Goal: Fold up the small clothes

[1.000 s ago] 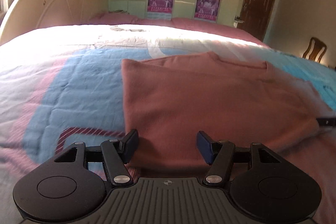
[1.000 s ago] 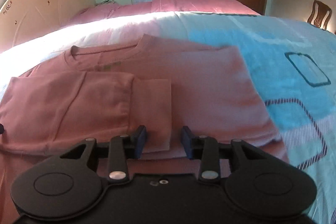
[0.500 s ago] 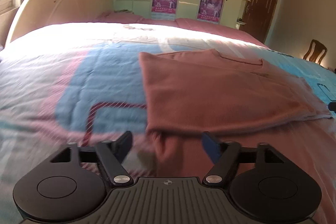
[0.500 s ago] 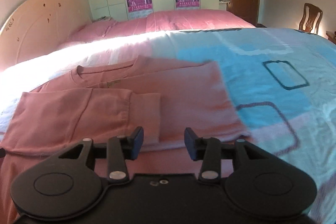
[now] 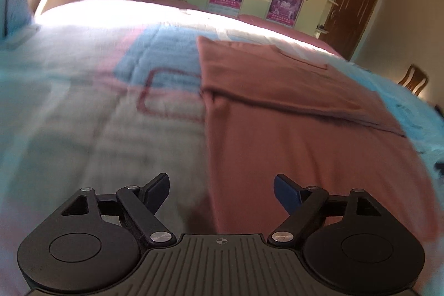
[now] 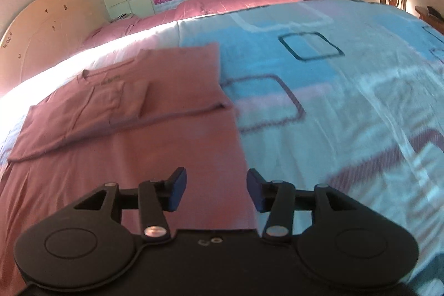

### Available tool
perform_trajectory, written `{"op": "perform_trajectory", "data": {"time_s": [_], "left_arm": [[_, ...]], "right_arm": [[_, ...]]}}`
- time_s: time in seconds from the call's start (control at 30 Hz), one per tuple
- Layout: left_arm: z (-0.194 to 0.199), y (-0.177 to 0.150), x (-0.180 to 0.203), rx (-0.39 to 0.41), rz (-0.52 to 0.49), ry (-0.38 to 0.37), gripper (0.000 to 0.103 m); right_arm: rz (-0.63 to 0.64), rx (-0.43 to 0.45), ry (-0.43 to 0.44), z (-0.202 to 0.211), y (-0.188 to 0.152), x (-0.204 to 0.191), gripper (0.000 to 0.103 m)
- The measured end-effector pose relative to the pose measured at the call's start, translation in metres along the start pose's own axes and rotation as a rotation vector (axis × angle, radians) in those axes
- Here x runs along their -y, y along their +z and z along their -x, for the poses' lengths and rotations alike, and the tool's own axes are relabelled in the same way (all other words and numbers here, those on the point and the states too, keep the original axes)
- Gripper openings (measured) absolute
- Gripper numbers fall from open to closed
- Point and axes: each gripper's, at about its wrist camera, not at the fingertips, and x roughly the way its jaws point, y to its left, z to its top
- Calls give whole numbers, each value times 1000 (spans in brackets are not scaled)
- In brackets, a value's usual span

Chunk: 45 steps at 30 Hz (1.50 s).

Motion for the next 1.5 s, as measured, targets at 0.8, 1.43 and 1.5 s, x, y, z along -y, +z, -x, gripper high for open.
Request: {"op": "perform_trajectory", "data": {"time_s": [0.8, 1.43, 1.5], "left_arm": [[33, -104, -15, -60, 462, -326, 60], [25, -102, -2, -58, 406, -285, 36], [27, -104, -1, -58, 409, -292, 36]], "right_arm": [[-418, -130, 456, 40, -102, 99, 38], [-529, -135, 577, 33, -107, 130, 37], [-512, -171, 599, 28, -106, 126, 35]]}}
